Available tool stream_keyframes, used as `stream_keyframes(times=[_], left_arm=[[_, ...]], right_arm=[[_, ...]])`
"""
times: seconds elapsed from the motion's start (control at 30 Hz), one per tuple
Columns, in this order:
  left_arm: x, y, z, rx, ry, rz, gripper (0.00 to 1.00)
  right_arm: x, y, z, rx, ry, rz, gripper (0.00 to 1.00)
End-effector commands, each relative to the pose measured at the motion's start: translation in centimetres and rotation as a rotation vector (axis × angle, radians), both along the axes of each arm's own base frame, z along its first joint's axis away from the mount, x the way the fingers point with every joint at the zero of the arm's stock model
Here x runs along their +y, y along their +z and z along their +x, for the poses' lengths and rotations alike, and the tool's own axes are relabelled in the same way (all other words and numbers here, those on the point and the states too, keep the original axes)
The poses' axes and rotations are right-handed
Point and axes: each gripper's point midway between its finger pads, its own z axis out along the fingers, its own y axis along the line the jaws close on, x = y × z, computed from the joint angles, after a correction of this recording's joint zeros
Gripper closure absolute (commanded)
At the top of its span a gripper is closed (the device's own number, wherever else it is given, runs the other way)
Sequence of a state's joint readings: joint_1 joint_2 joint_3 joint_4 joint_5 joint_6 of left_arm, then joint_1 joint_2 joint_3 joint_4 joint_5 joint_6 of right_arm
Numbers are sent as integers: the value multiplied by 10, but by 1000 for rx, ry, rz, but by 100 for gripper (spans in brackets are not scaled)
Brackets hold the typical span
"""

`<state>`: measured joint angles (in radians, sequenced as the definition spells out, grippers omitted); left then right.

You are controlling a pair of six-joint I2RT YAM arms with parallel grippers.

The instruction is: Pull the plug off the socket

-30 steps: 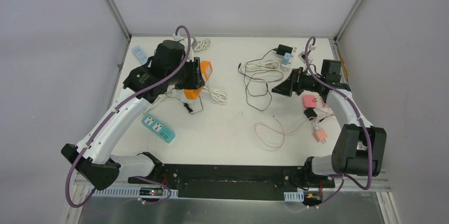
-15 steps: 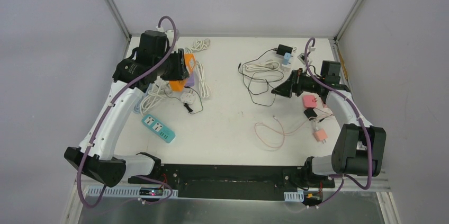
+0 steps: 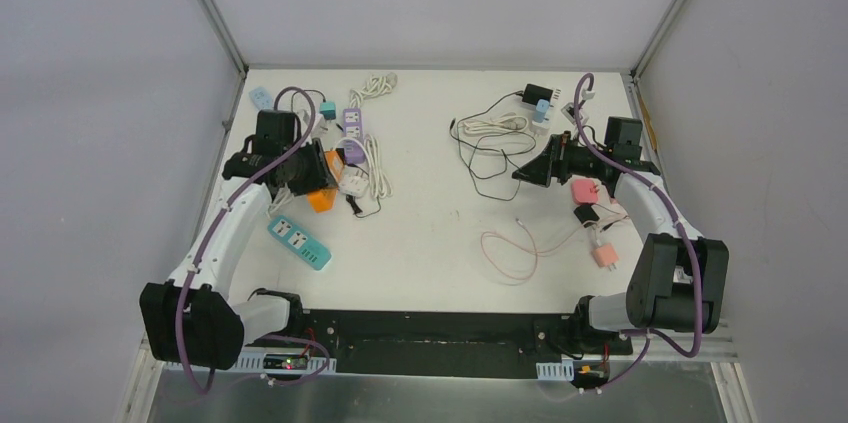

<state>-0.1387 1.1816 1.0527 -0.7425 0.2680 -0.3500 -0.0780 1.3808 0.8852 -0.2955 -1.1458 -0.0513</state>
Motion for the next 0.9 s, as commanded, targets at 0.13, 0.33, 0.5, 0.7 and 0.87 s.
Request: stream_keyframes(times=[0.13,0.33,0.5,0.7,0.87], left_arm=[[9,-59,-23,106,88,-74,98],[21,-95,-35,188,140,-47,82],[28,-103,-36,208,165,-30,62],[36,-100,-33,201,189,0,42],[38,-90,-32,187,185,11,41]], right_arm=[[-1,3,2,-62,21,-1,0],[-1,-2,2,-51,22,-9,0],[-2,-4,2,-52,24,-17,0],[-2,-4,1,-51,28,-19,0],[-3,-5,1,-50,26,-21,1]])
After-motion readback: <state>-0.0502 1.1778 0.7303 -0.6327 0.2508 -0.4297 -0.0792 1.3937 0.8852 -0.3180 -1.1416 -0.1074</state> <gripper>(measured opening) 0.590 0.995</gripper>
